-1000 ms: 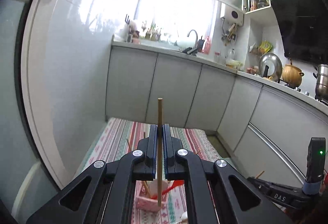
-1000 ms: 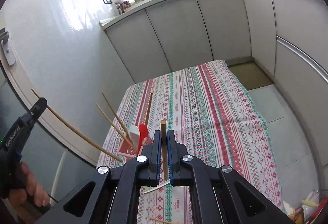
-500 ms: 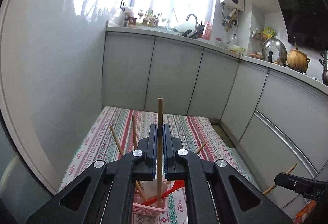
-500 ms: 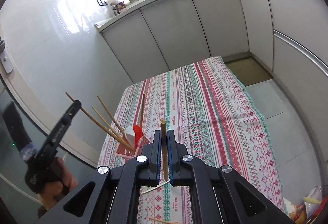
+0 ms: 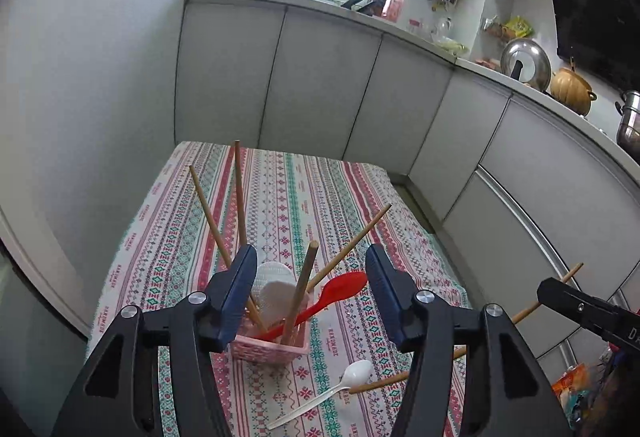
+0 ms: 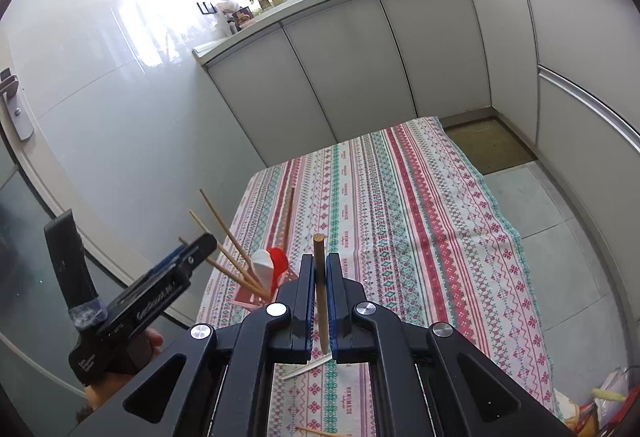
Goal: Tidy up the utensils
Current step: 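Lower the chopstick in the right gripper into the basket and open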
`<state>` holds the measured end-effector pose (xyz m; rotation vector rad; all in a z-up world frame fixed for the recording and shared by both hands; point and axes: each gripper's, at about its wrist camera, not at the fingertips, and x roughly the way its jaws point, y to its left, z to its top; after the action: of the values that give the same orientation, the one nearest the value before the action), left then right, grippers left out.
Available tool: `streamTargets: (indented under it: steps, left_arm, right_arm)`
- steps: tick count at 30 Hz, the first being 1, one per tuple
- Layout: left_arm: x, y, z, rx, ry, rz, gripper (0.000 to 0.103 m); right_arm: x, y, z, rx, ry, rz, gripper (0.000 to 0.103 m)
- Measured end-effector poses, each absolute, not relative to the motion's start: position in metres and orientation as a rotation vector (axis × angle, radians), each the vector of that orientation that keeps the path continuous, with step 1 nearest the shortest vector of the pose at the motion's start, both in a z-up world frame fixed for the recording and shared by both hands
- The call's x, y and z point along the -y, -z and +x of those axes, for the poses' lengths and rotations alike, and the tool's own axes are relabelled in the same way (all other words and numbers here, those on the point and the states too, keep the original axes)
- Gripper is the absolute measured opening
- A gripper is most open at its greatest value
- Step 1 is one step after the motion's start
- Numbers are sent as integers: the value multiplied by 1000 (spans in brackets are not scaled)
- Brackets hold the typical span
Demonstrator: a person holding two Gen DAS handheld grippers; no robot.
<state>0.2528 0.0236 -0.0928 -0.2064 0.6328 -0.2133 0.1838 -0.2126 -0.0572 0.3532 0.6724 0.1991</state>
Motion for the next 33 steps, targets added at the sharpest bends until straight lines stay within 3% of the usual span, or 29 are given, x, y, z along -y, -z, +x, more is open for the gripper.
streamTargets:
  steps: [5,16,33]
  left_arm:
    - [-49,89,235,-686,193,-272,70]
    - [-98,98,195,-787,137,-261,71]
    - [-120,138,205,-989,59,-174,71]
  right_arm:
    - [203,39,183,-613,-217,358,5]
    - [153,8,194,-481,-263,312,5]
    - [94,62,247,-561,-305,256,6]
